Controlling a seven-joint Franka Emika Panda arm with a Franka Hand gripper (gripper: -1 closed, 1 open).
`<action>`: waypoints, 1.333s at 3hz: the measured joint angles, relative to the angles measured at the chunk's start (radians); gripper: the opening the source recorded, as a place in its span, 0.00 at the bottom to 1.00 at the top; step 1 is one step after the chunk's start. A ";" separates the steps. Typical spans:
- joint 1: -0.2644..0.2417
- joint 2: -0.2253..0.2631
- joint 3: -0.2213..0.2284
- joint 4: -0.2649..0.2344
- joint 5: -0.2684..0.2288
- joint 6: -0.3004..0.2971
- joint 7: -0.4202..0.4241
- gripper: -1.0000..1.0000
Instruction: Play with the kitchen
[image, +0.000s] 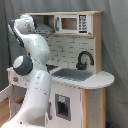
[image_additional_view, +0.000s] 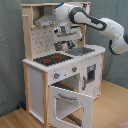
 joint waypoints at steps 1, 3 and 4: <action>-0.021 -0.011 0.037 0.000 0.000 -0.080 0.056 0.00; -0.085 -0.056 0.069 -0.004 -0.001 -0.239 0.149 0.00; -0.085 -0.047 0.160 -0.038 -0.001 -0.204 0.155 0.00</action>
